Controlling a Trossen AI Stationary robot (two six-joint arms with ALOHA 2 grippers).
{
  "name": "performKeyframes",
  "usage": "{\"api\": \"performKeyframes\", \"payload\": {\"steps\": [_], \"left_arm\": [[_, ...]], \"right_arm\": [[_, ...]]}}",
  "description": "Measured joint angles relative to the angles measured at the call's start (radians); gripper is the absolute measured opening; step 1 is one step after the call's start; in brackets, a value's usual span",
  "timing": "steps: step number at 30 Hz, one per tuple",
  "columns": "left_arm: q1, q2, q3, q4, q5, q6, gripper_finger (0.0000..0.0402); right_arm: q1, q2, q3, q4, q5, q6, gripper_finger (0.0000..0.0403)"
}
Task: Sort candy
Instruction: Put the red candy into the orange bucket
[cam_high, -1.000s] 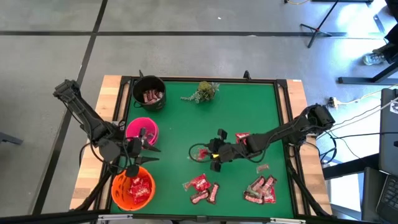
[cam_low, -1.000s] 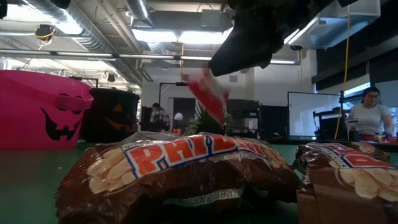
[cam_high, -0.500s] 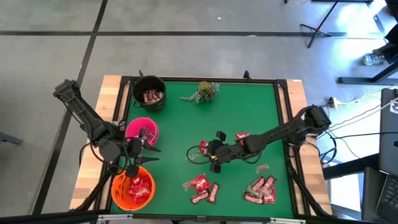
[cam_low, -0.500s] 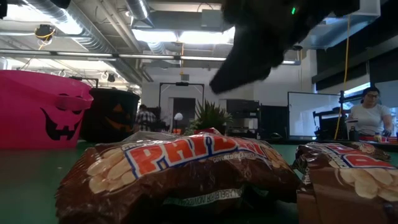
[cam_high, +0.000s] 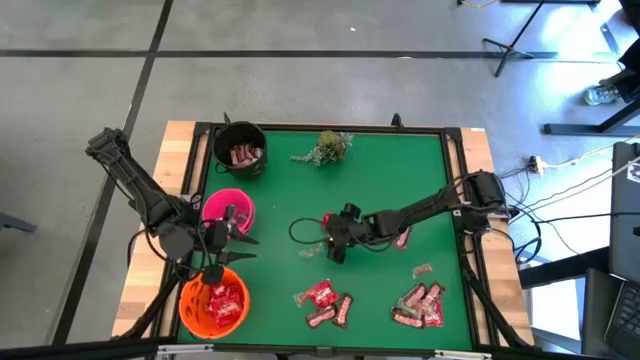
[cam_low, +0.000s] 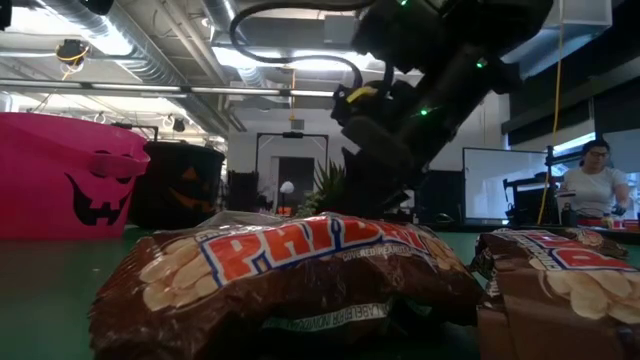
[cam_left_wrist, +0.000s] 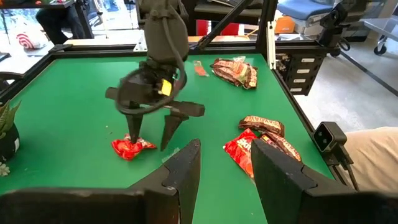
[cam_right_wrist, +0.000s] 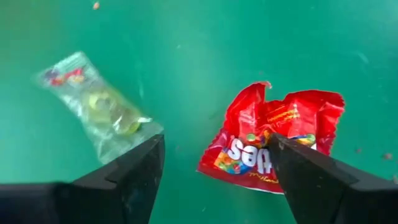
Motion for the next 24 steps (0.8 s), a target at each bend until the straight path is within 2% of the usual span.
{"api": "performKeyframes", "payload": {"steps": [4, 13, 24], "left_arm": [[0.000, 0.000, 0.000, -0.002, 0.000, -0.004, 0.0132], [0.000, 0.000, 0.000, -0.002, 0.000, -0.004, 0.0132], [0.000, 0.000, 0.000, -0.002, 0.000, -0.004, 0.0132]], "right_arm": [[-0.005, 0.000, 0.000, 0.000, 0.001, 0.000, 0.0225], [-0.003, 0.000, 0.000, -0.017, -0.003, -0.003, 0.0020], [0.000, -0.048, 0.001, -0.017, -0.001, -0.024, 0.0002]]}}
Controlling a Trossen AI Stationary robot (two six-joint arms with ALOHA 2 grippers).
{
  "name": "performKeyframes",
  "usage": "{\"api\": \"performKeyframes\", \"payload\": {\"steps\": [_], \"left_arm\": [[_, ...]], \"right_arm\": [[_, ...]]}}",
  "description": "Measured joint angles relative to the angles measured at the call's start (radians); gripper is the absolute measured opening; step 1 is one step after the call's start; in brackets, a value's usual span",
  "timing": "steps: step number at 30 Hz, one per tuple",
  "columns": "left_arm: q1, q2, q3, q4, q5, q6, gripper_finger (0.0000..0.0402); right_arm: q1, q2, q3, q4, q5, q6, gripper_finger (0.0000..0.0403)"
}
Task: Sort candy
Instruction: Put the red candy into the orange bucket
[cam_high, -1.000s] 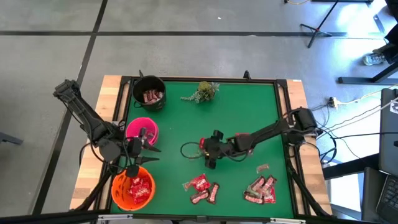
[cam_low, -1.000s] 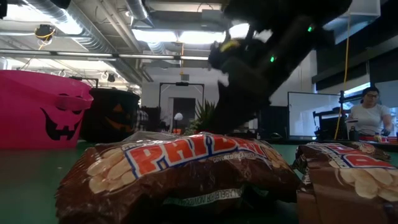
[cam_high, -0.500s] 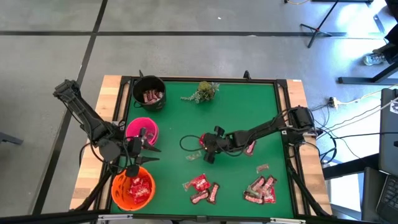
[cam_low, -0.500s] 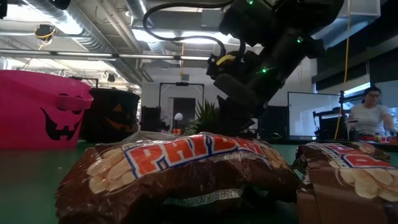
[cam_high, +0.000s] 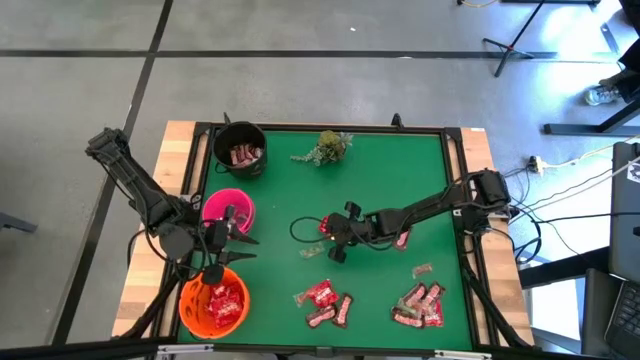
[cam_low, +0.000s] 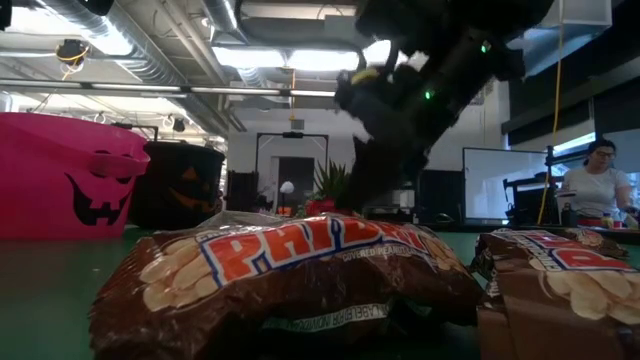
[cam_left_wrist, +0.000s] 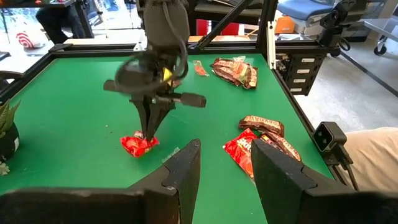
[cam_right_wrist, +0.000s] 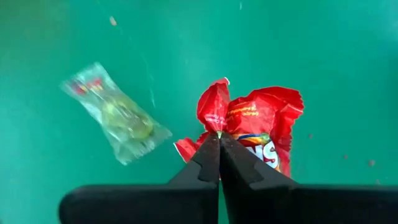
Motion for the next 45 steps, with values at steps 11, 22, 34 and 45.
{"api": "performKeyframes", "payload": {"steps": [11, 22, 34, 45], "left_arm": [[0.000, 0.000, 0.000, -0.004, -0.024, 0.000, 0.0132], [0.008, 0.018, 0.000, 0.001, -0.033, 0.059, 0.0138], [0.066, 0.149, 0.000, 0.302, -0.051, 0.365, 0.0223], [0.118, 0.280, 0.000, 0.449, -0.009, 0.480, 0.0238]], "right_arm": [[0.073, -0.052, 0.195, 0.001, -0.009, -0.133, 0.0001], [0.180, -0.053, 0.442, 0.016, -0.037, -0.310, 0.0000], [0.161, -0.041, 0.456, 0.030, -0.046, -0.320, 0.0000], [0.154, -0.030, 0.456, 0.034, -0.053, -0.318, 0.0000]]}}
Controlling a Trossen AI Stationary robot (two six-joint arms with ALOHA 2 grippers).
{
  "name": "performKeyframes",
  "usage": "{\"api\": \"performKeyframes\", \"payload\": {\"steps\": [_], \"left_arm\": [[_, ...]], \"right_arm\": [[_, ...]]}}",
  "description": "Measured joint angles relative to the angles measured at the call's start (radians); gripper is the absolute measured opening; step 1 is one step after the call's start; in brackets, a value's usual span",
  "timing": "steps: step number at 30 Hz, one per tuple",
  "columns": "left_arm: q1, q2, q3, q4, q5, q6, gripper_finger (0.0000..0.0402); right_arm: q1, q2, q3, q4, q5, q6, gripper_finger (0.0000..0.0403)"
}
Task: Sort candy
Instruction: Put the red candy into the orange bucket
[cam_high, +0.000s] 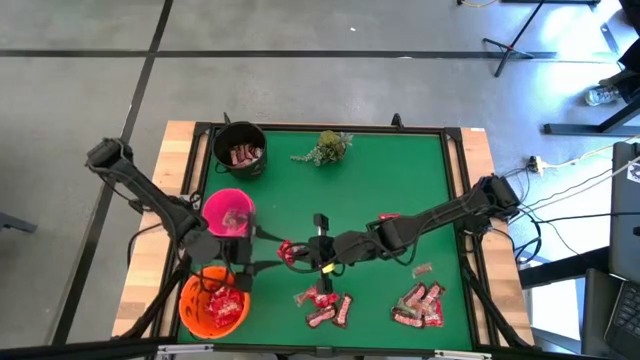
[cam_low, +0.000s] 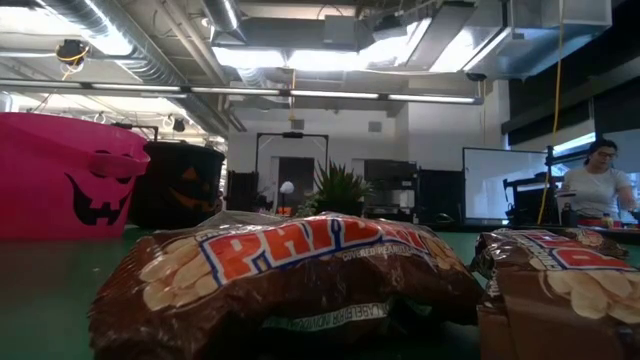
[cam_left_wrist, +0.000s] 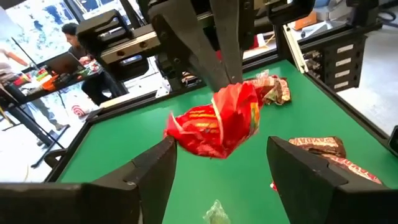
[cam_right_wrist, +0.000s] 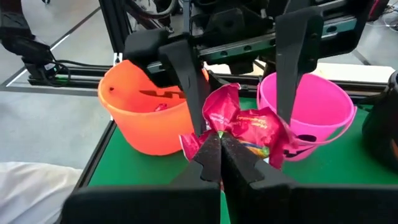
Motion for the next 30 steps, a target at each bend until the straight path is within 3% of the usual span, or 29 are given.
{"api": "performKeyframes", "payload": {"steps": [18, 22, 30], "left_arm": [[0.010, 0.037, 0.000, 0.135, 0.002, 0.090, 0.0232], [0.010, 0.037, 0.000, 0.135, 0.002, 0.098, 0.0198], [0.010, 0.037, 0.000, 0.131, 0.006, 0.106, 0.0087]], "right_arm": [[-0.007, 0.000, 0.000, 0.000, 0.009, 0.000, 0.0000], [-0.012, 0.000, 0.000, 0.000, -0.002, 0.002, 0.0000], [-0.013, 0.000, 0.000, -0.001, -0.001, 0.002, 0.0000]]}}
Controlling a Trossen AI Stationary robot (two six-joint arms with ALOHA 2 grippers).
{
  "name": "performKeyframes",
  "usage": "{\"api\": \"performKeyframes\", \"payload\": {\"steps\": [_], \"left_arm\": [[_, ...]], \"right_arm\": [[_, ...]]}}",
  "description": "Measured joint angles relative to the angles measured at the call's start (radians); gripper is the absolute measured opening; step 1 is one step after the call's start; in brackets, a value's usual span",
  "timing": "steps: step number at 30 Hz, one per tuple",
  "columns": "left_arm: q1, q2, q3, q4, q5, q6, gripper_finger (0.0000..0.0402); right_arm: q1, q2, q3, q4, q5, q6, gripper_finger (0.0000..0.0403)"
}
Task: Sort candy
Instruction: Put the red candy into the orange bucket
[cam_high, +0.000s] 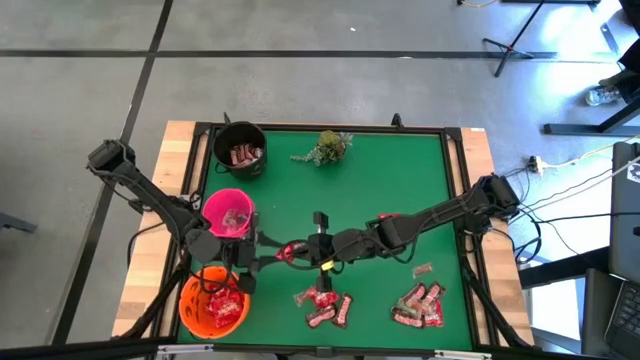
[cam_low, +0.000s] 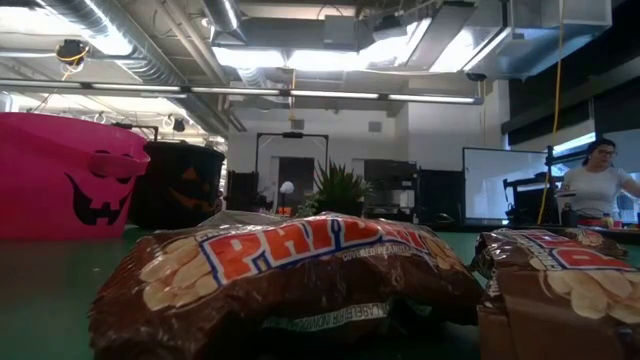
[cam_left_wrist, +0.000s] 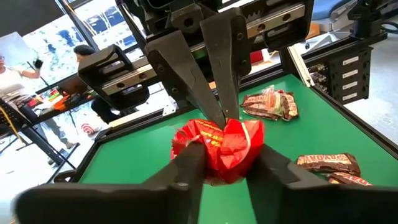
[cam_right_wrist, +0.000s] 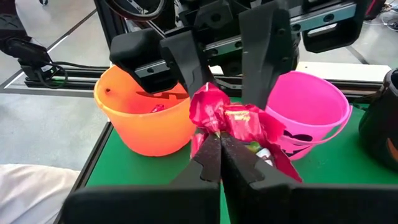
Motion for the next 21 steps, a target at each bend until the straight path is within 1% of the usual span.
{"api": "performKeyframes", "payload": {"steps": [4, 6, 8, 12, 15, 18, 21], "left_arm": [[0.000, 0.000, 0.000, -0.006, 0.000, 0.000, 0.0039], [0.000, 0.000, 0.000, -0.013, 0.000, -0.001, 0.0022], [-0.004, -0.005, 0.000, -0.034, 0.000, -0.002, 0.0012], [-0.022, -0.035, 0.000, -0.091, -0.008, -0.012, 0.0010], [-0.059, -0.082, 0.000, -0.148, -0.010, -0.049, 0.0015], [-0.123, -0.144, 0.000, -0.210, -0.008, -0.098, 0.0016], [-0.212, -0.205, 0.000, -0.274, -0.008, -0.169, 0.0016]], "right_arm": [[0.000, 0.000, 0.000, -0.002, 0.001, -0.001, 0.0014], [0.001, 0.000, 0.000, -0.002, 0.002, -0.001, 0.0031], [0.001, -0.002, 0.000, -0.003, 0.003, -0.001, 0.0058], [0.002, -0.004, 0.000, -0.004, 0.003, -0.002, 0.0122], [0.001, -0.004, 0.000, -0.018, 0.012, -0.002, 0.0166], [0.000, -0.004, 0.000, -0.037, 0.020, -0.002, 0.0195], [0.000, -0.004, 0.000, -0.053, 0.021, -0.002, 0.0208]]}}
